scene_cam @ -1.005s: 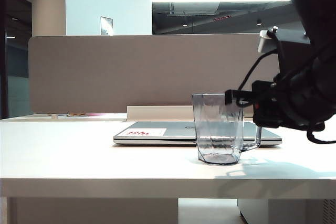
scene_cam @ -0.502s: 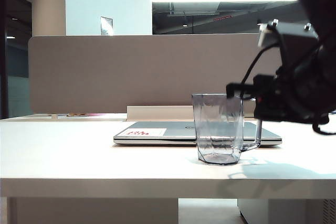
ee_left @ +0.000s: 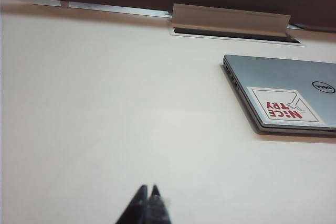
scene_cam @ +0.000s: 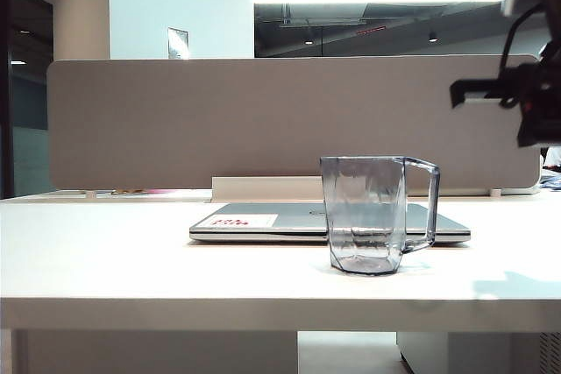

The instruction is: Pick up the water cup and place it on the side of the laptop close to you.

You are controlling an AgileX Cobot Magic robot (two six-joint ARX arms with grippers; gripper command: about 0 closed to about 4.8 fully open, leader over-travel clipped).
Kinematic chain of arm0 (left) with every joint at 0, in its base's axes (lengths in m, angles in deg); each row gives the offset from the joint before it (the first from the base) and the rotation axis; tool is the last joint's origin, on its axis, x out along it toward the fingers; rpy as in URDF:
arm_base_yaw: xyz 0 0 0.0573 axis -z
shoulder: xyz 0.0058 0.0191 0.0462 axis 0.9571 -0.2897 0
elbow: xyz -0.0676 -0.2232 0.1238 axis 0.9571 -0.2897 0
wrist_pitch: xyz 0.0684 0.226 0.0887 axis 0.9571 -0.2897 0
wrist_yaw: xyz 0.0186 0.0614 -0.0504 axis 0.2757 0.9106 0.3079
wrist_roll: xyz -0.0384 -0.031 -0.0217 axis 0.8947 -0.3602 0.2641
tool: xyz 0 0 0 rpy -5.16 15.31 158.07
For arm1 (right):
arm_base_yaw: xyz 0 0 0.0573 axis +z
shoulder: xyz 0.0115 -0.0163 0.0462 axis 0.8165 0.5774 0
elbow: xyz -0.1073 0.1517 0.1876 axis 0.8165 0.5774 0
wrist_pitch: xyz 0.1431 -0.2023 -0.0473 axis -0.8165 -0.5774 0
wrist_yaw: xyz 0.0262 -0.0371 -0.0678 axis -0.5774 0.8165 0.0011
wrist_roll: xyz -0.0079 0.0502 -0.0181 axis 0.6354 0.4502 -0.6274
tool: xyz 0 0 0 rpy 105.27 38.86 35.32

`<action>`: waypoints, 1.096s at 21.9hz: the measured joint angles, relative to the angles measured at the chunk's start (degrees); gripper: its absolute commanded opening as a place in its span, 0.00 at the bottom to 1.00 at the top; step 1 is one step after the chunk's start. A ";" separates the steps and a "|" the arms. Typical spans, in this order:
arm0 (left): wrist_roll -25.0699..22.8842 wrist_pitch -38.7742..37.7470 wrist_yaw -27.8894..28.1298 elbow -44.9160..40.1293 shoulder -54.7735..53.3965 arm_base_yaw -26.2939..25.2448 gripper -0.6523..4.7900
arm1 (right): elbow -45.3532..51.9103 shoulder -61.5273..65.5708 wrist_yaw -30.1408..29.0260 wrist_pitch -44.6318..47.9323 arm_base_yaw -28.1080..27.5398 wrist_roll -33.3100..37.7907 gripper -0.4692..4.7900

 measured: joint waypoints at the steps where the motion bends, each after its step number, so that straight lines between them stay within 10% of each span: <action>1: 0.00 0.00 0.00 0.00 -0.02 0.00 0.11 | 0.00 -1.33 -0.02 -1.20 -0.59 -0.94 0.09; 24: 0.00 -0.02 0.00 0.00 -0.02 0.00 0.11 | 3.56 -6.14 -16.35 7.15 -18.95 -2.82 0.09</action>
